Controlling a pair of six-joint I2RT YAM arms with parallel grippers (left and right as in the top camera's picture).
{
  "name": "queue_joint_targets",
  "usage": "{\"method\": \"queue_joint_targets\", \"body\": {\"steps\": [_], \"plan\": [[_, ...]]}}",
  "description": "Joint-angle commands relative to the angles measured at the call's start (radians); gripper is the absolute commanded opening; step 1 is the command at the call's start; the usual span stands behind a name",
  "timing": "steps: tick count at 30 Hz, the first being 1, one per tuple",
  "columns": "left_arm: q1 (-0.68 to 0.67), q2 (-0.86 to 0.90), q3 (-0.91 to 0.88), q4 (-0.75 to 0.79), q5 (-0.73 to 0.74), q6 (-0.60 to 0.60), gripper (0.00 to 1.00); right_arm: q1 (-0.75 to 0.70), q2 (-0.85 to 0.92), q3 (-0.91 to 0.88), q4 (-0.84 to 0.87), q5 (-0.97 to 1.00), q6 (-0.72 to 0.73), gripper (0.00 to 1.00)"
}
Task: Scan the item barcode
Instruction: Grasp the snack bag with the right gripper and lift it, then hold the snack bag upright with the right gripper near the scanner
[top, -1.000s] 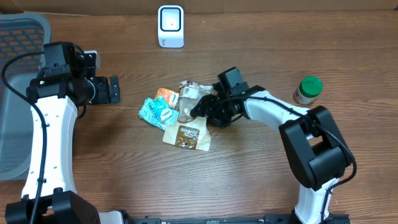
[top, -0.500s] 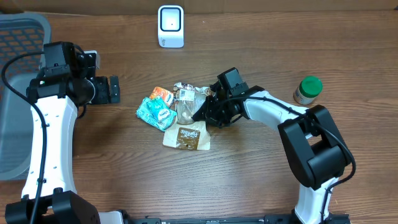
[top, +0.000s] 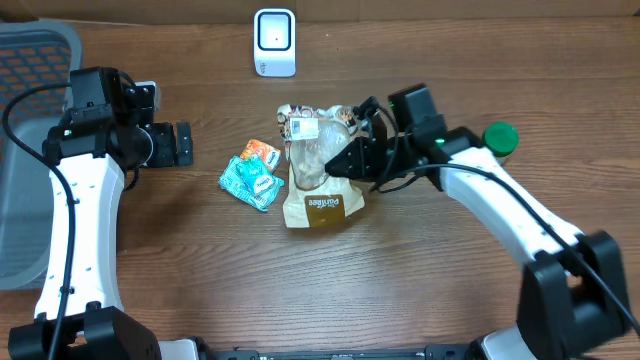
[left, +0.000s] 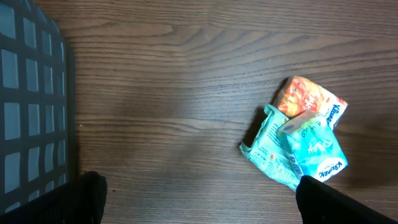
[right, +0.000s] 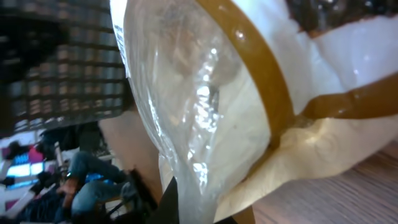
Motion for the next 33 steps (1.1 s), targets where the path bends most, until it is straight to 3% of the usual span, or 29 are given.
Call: {"method": "queue_joint_targets", "body": {"steps": [1, 8, 33], "plan": [[-0.002, 0.000, 0.007, 0.002, 0.015, 0.026, 1.00, -0.029, -0.064, 0.022, 0.002, -0.129, -0.048, 0.04], [-0.001, 0.000, 0.007, 0.002, 0.015, 0.026, 0.99, -0.100, -0.090, 0.022, 0.003, -0.289, -0.074, 0.04], [0.005, 0.000, 0.008, 0.002, 0.014, 0.026, 0.99, -0.132, -0.090, 0.021, -0.013, -0.264, -0.119, 0.04]]}}
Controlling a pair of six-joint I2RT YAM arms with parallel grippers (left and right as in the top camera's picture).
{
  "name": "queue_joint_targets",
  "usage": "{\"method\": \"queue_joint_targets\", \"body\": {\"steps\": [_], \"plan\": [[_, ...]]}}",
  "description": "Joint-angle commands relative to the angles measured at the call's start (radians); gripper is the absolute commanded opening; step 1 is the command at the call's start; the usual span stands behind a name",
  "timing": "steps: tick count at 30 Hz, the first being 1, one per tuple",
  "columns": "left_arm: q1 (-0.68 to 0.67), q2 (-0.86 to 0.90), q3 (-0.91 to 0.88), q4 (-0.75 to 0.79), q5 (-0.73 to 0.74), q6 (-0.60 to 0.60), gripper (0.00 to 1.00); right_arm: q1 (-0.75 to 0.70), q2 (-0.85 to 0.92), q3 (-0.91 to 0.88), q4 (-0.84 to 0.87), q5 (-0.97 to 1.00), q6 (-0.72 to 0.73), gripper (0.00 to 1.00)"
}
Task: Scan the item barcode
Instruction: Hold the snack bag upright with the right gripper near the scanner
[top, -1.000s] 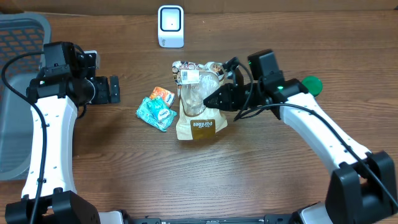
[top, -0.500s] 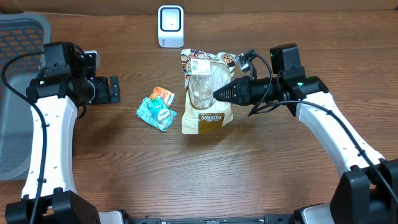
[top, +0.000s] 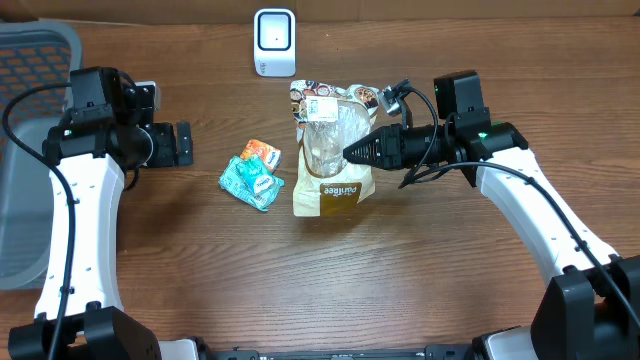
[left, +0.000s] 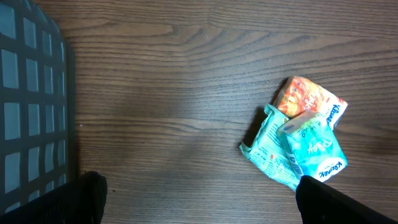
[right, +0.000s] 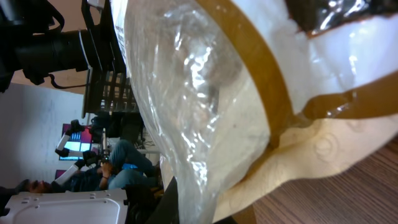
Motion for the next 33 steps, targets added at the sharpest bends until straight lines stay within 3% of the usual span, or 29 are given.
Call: {"method": "queue_joint_targets", "body": {"steps": [1, 18, 22, 28, 33], "plan": [[0.006, 0.000, 0.007, 0.002, 0.014, 0.026, 0.99, -0.002, -0.029, 0.021, 0.000, -0.010, -0.020, 0.04], [0.000, 0.000, 0.007, 0.002, 0.015, 0.026, 1.00, -0.002, -0.029, 0.086, -0.016, 0.018, -0.018, 0.04], [0.000, 0.000, 0.007, 0.002, 0.014, 0.026, 1.00, 0.002, -0.029, 0.144, -0.093, 0.148, 0.001, 0.04], [0.000, 0.000, 0.007, 0.002, 0.015, 0.026, 0.99, 0.014, -0.026, 0.378, -0.347, 0.411, -0.029, 0.04], [0.002, 0.000, 0.007, 0.002, 0.015, 0.026, 0.99, 0.054, 0.027, 0.682, -0.502, 0.626, -0.051, 0.04]]}}
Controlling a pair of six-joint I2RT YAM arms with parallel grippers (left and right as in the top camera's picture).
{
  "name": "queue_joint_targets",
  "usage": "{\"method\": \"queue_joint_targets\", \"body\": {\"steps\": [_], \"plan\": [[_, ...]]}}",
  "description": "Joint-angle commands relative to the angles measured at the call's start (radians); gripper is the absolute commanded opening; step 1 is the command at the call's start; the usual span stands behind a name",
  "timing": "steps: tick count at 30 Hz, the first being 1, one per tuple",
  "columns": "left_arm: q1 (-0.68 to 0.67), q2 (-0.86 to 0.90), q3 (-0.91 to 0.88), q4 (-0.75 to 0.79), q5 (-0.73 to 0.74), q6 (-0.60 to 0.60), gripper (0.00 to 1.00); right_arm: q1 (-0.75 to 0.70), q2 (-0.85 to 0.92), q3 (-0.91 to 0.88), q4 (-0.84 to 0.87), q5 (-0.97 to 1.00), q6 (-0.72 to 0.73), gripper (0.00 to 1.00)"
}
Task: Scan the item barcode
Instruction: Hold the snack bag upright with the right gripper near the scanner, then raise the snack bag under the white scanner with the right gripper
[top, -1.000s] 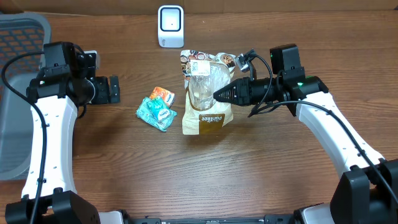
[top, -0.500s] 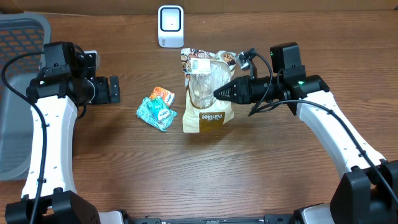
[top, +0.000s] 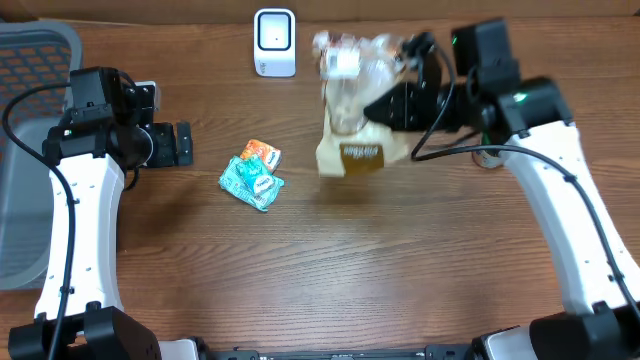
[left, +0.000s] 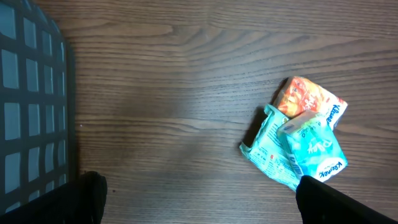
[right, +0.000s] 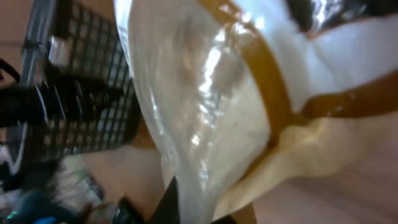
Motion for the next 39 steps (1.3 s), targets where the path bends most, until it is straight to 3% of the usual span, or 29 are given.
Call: {"method": "queue_joint_targets", "body": {"steps": [1, 6, 10, 15, 20, 24, 32, 39], "plan": [[0.000, 0.000, 0.007, 0.002, 0.015, 0.026, 1.00, 0.045, 0.045, 0.240, -0.048, 0.232, -0.027, 0.04], [0.000, 0.000, 0.007, 0.002, 0.015, 0.026, 1.00, 0.135, 0.195, 0.519, -0.099, 0.546, -0.097, 0.04], [-0.001, 0.000, 0.007, 0.003, 0.015, 0.026, 1.00, 0.209, 0.292, 0.527, 0.056, 0.859, -0.205, 0.04], [0.000, 0.000, 0.007, 0.002, 0.014, 0.026, 1.00, 0.249, 0.449, 0.527, 0.287, 1.105, -0.393, 0.04], [0.000, 0.000, 0.007, 0.002, 0.014, 0.026, 1.00, 0.269, 0.612, 0.527, 0.511, 1.159, -0.796, 0.04], [-0.001, 0.000, 0.007, 0.002, 0.015, 0.026, 0.99, 0.290, 0.726, 0.527, 0.696, 1.217, -0.989, 0.04], [-0.001, 0.000, 0.007, 0.002, 0.015, 0.026, 1.00, 0.330, 0.866, 0.527, 0.853, 1.236, -1.127, 0.04], [-0.001, 0.000, 0.007, 0.002, 0.015, 0.026, 1.00, 0.340, 0.928, 0.527, 0.913, 1.344, -1.151, 0.04]]}}
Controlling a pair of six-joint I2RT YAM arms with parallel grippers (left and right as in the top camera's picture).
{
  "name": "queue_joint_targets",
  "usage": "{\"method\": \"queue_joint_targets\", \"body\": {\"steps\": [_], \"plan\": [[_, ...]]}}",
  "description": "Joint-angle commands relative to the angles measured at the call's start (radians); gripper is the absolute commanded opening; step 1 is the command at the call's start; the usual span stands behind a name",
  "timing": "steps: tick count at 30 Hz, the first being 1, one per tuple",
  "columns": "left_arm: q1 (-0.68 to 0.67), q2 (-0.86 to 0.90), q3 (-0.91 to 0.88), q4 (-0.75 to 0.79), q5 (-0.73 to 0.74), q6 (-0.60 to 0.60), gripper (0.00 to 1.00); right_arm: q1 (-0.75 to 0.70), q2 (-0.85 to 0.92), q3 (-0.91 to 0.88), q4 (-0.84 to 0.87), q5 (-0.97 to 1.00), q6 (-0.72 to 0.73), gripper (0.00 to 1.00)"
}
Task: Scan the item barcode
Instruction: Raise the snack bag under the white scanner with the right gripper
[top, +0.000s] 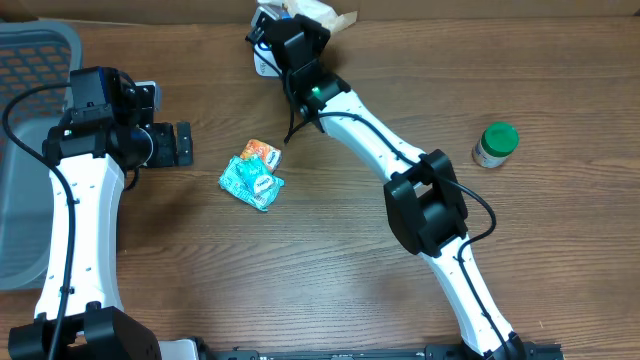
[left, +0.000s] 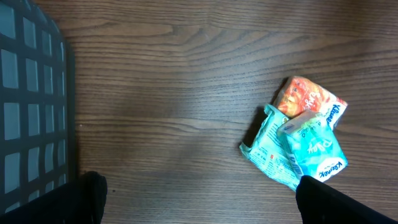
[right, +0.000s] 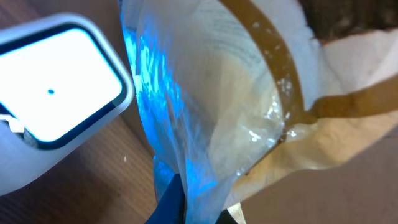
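Note:
The item is a clear and cream bread bag with brown bands (right: 249, 81). My right gripper (right: 189, 208) is shut on it, and the bag fills the right wrist view with blue light on its film. The white scanner (right: 56, 106) lies just left of the bag, face towards it. In the overhead view the right gripper (top: 303, 22) reaches to the table's far edge and covers most of the scanner (top: 260, 62); only a cream corner of the bag (top: 328, 12) shows. My left gripper (top: 183, 143) stands open at the left, with bare wood between its fingers (left: 90, 199).
Teal and orange tissue packs (top: 252, 175) lie left of centre, also in the left wrist view as tissue packs (left: 305, 140). A green-lidded jar (top: 496, 143) stands at the right. A grey mesh basket (top: 25, 150) sits at the far left edge.
My right gripper has moved left and farther back with the bag, from right of the scanner to right at it. Blue light now falls on the bag. The left arm is unchanged.
The right gripper was shut on the bag resting on the table at centre. Then the bag stood upright, then hung lifted towards the back right of the scanner. Now it is held against the scanner. The left gripper stayed open throughout.

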Motion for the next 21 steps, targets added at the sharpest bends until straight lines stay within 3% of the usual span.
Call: {"method": "queue_joint_targets", "body": {"steps": [1, 21], "plan": [[-0.001, 0.000, 0.007, 0.002, 0.015, 0.026, 1.00, -0.005, 0.014, 0.010, 0.013, 0.080, -0.030, 0.04], [-0.001, 0.000, 0.007, 0.002, 0.015, 0.026, 1.00, 0.011, 0.011, 0.010, -0.007, 0.140, -0.030, 0.04]]}}
